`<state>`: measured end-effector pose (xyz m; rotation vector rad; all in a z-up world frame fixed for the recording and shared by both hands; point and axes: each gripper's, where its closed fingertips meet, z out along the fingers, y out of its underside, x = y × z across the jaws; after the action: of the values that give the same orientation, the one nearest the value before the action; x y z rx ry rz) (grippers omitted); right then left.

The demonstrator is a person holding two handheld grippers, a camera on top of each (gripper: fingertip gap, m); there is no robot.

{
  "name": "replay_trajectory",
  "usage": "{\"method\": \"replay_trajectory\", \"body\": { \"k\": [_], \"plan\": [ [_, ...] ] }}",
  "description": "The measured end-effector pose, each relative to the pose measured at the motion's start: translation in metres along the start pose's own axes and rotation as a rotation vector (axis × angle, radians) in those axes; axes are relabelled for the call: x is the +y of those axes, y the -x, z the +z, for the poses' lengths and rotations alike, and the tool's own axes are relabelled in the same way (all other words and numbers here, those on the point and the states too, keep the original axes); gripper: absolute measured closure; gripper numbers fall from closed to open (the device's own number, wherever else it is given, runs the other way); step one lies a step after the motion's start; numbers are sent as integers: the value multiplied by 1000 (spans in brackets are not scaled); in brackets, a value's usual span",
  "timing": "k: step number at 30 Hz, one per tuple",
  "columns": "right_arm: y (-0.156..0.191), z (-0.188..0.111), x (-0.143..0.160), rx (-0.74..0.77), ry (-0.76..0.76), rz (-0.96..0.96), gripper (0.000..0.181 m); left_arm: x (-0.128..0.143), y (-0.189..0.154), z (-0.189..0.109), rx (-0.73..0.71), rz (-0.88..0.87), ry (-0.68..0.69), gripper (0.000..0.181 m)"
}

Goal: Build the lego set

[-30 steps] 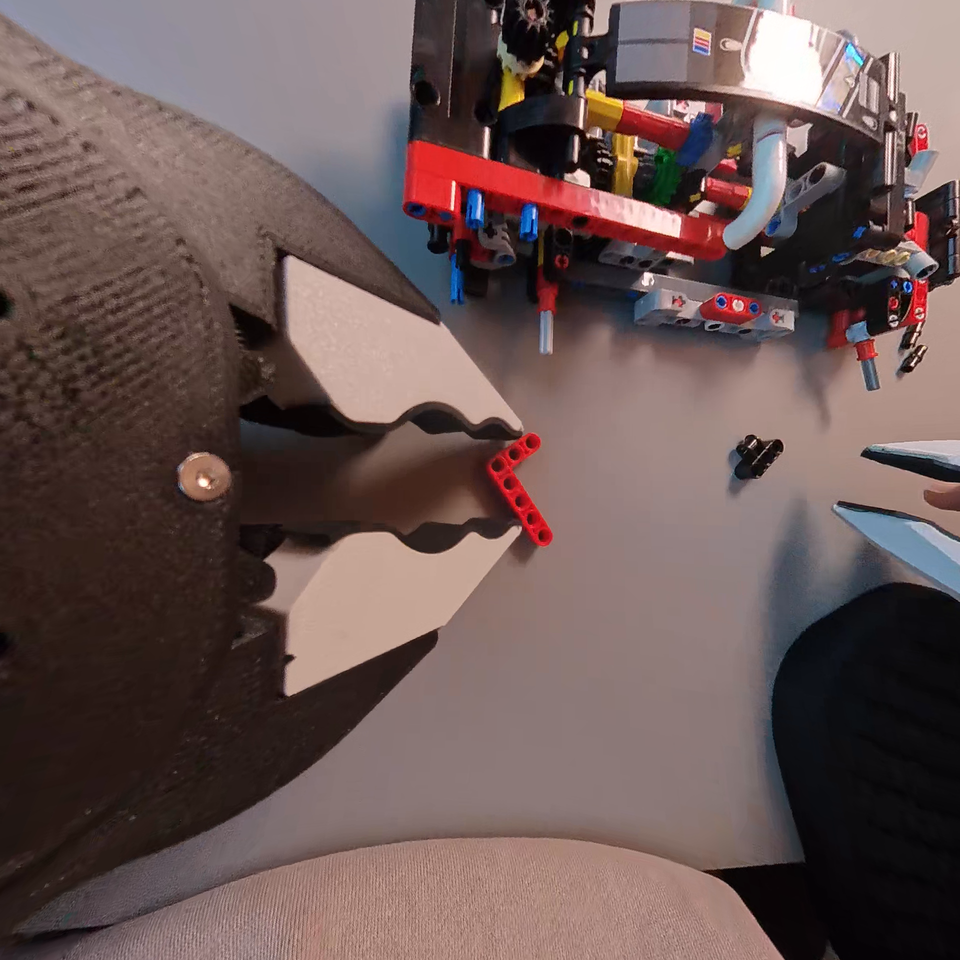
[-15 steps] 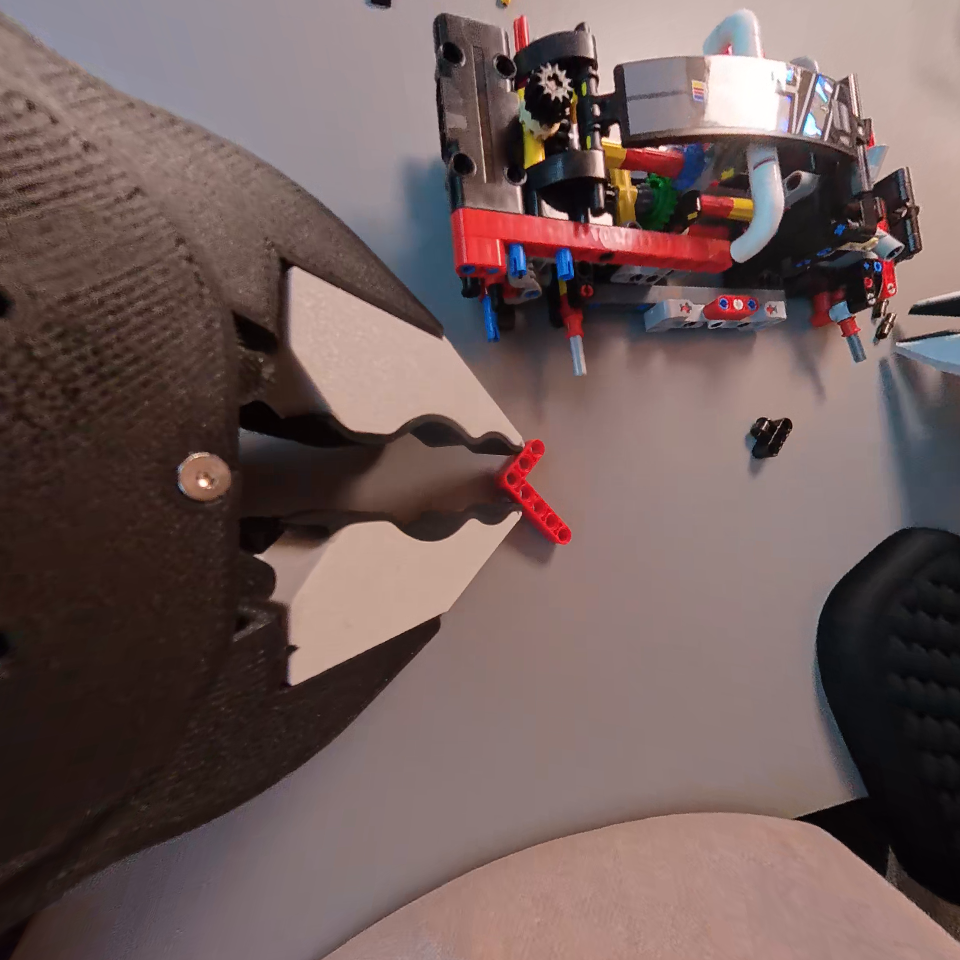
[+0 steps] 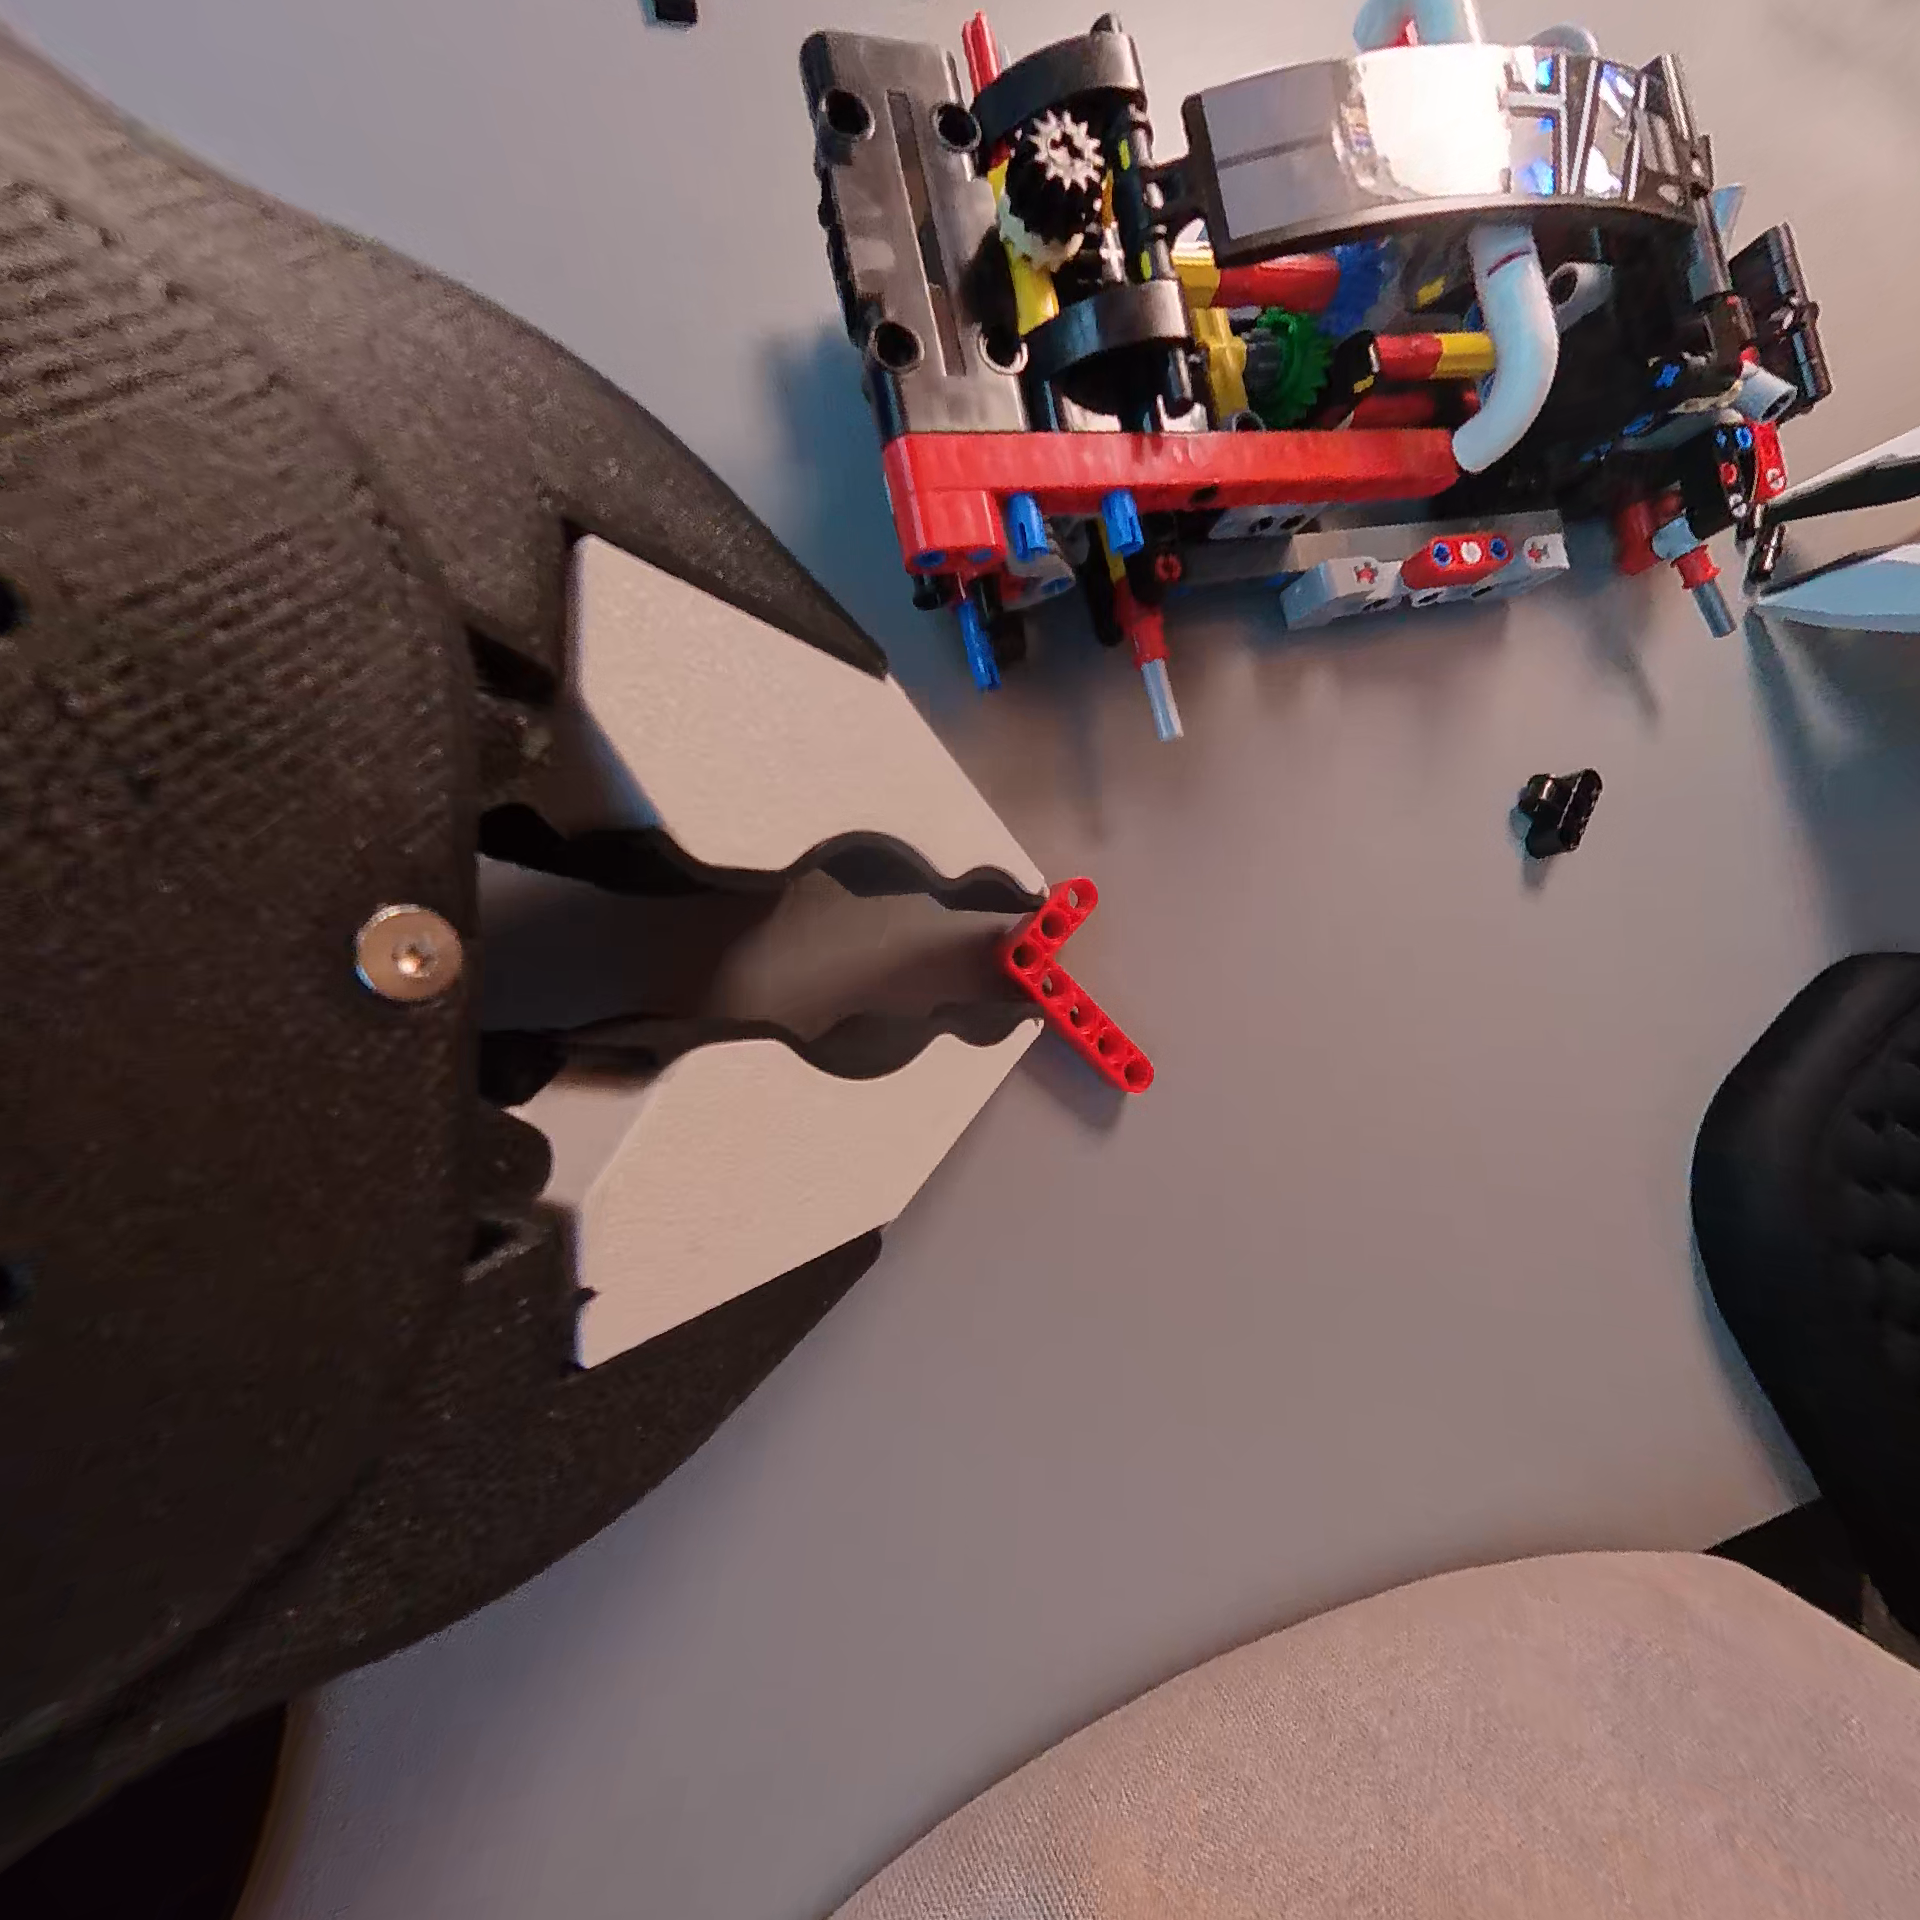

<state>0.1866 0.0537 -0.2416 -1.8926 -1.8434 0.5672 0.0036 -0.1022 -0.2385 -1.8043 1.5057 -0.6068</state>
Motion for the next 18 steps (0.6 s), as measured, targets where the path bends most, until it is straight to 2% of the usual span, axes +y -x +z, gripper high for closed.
{"method": "replay_trajectory", "body": {
  "k": [6, 13, 15, 18],
  "plan": [
    [3, 1, -1, 4, -6, -7, 167, 0, 7, -7, -43, -33, -23, 158],
    [20, -5, -5, 32, -65, 9, 168, -21, 24, -29, -127, -179, -194, 160],
    [31, -15, -27, 64, -162, -10, 168, -37, 27, -33, -120, -288, -288, 161],
    [64, -26, -89, 117, -388, -98, 168, -65, 29, -33, -33, -522, -463, 162]
  ]
}}
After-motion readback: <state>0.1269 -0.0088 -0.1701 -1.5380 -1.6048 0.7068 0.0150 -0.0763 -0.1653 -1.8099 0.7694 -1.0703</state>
